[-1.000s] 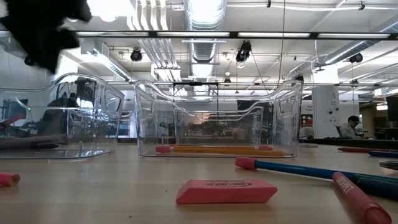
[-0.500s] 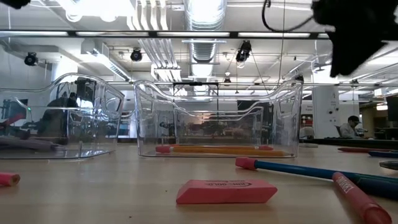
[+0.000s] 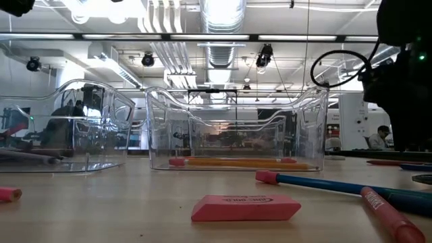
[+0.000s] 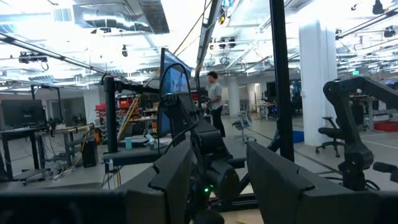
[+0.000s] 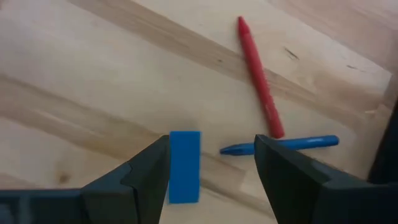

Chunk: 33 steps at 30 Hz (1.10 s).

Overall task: Sort crayons/erasers/pens/pencils in bins
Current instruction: Put the top blue eraser into the top right transparent bin

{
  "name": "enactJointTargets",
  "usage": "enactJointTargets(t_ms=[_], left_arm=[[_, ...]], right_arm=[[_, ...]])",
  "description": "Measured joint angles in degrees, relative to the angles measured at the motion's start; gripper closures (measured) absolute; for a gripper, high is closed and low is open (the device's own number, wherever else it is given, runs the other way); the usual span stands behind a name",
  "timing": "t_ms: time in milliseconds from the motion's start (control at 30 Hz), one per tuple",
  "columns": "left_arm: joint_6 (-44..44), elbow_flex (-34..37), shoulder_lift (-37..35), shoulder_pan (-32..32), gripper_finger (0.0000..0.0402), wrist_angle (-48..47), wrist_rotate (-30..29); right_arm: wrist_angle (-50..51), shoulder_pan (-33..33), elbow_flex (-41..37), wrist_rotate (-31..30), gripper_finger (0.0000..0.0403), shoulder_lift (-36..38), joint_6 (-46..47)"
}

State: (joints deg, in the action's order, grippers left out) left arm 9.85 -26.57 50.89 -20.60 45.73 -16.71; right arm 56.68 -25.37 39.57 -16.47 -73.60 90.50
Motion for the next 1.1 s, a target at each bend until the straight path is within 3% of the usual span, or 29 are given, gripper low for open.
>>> enactJointTargets(t_ms=[667, 1100], left_arm=[[-0.4, 0.0, 1.0, 0.0, 0.0262, -0.1, 0.0], [-0.4, 0.0, 1.2, 0.0, 0.0262, -0.4, 0.0]], right_arm=[[-3.0, 0.1, -0.5, 2.5, 0.0184, -7.9, -1.1], [-4.0, -0.3, 1.4, 3.1, 0.0184, -8.0, -0.3]])
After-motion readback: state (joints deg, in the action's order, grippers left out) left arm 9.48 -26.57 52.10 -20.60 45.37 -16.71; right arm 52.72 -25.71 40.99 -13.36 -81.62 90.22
